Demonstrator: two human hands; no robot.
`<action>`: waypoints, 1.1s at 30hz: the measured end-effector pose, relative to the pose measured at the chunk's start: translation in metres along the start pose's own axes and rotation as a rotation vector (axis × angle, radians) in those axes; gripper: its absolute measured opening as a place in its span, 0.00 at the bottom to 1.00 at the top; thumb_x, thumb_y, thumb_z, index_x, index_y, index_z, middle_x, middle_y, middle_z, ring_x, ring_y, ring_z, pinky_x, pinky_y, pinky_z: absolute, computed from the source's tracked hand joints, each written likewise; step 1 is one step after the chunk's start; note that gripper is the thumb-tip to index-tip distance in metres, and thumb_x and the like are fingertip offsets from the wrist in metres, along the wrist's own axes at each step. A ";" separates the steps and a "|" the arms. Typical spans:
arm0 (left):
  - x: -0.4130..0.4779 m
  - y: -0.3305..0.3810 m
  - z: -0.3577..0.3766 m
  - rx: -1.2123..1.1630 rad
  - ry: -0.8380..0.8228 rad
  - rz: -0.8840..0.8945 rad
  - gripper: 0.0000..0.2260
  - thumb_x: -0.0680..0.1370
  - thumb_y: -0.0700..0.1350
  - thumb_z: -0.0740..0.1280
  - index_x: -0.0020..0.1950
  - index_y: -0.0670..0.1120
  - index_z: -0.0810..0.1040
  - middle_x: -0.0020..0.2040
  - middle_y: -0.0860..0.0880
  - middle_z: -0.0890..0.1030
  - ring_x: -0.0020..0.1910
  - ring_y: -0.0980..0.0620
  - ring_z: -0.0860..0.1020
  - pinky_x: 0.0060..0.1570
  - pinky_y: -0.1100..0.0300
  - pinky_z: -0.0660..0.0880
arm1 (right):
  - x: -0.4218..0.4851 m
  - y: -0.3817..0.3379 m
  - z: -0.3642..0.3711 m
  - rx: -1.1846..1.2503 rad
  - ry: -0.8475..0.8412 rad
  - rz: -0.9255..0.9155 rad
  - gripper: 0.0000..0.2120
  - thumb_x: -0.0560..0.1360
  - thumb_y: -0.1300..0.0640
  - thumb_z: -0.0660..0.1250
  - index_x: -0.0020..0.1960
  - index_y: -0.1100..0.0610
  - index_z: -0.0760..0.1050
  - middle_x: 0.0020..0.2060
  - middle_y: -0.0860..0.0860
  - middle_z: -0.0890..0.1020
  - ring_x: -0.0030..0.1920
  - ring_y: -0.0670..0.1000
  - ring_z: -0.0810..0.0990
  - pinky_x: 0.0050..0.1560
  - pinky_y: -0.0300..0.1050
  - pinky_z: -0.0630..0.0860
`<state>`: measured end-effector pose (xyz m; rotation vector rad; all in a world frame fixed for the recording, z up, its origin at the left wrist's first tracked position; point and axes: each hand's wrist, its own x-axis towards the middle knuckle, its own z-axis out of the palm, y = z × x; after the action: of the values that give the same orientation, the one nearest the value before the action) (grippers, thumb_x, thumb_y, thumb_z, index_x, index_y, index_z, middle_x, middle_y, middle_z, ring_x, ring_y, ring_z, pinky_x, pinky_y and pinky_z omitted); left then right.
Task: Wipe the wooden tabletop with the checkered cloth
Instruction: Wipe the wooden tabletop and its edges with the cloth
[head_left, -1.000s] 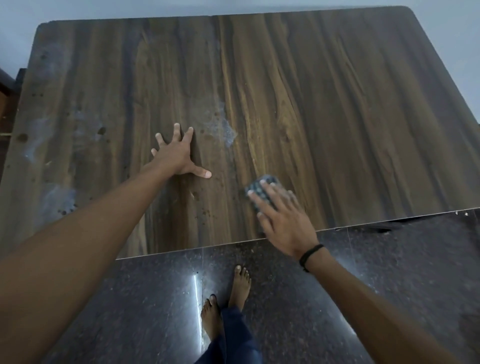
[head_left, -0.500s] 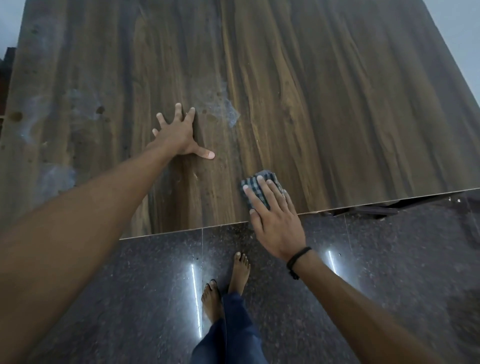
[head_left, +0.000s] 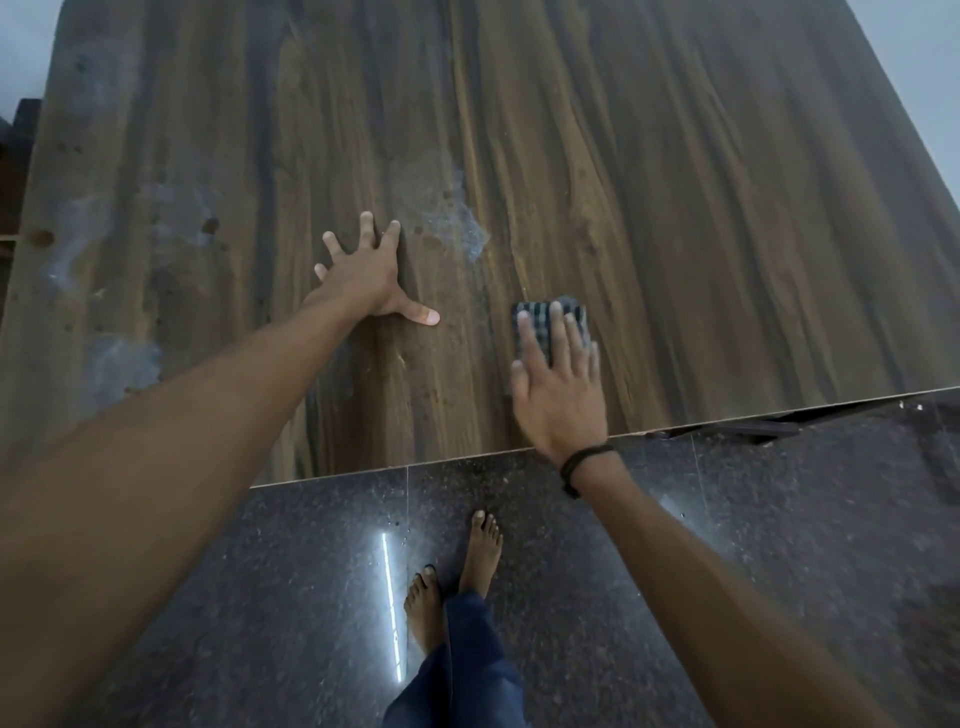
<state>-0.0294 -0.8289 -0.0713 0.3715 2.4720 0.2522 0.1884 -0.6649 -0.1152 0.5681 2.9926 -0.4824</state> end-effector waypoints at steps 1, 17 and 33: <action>0.000 0.000 0.000 0.002 0.007 0.002 0.64 0.58 0.66 0.79 0.80 0.54 0.39 0.80 0.50 0.34 0.75 0.30 0.36 0.70 0.28 0.47 | -0.010 -0.013 0.006 -0.037 0.001 -0.085 0.27 0.84 0.47 0.49 0.83 0.46 0.52 0.82 0.54 0.50 0.82 0.55 0.47 0.80 0.62 0.48; 0.005 -0.007 0.010 -0.003 0.034 0.004 0.63 0.59 0.68 0.77 0.80 0.55 0.39 0.79 0.52 0.32 0.76 0.32 0.35 0.71 0.30 0.46 | 0.079 -0.011 -0.002 0.020 0.078 0.049 0.28 0.82 0.47 0.51 0.81 0.47 0.57 0.81 0.54 0.56 0.81 0.57 0.54 0.78 0.64 0.54; 0.063 -0.021 -0.060 0.059 0.044 -0.104 0.61 0.62 0.66 0.77 0.80 0.53 0.38 0.80 0.51 0.34 0.77 0.34 0.37 0.74 0.36 0.47 | 0.165 -0.019 -0.014 -0.016 0.009 -0.102 0.27 0.83 0.46 0.50 0.82 0.43 0.54 0.82 0.50 0.53 0.82 0.53 0.50 0.79 0.61 0.50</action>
<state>-0.1188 -0.8335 -0.0642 0.2636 2.5372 0.1463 0.0275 -0.6194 -0.1149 0.4193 3.0426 -0.4623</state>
